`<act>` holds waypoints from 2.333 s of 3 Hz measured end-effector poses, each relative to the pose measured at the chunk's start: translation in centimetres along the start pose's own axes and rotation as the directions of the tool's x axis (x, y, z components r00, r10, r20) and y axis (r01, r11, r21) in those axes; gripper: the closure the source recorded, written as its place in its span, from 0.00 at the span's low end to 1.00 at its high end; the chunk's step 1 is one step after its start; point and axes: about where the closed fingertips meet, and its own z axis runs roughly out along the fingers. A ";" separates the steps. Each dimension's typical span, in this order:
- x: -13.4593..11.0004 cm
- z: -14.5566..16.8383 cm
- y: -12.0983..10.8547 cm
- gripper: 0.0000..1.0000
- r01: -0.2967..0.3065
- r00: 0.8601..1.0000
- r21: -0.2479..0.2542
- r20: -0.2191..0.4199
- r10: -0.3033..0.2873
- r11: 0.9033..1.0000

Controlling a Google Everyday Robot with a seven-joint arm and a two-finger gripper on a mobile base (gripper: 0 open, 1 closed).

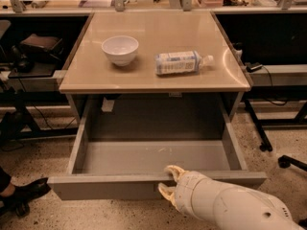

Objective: Open top drawer

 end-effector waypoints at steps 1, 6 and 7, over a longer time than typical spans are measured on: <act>-0.2 -0.2 -0.1 1.00 0.000 1.000 0.000 0.000 0.000 1.000; 0.1 -0.7 1.5 1.00 -0.015 1.000 0.010 0.019 0.015 1.000; -0.1 -0.9 1.4 1.00 -0.015 1.000 0.010 0.019 0.015 1.000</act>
Offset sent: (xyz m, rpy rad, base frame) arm -0.3444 -0.0121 -0.0604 0.2724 -0.1116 -0.1060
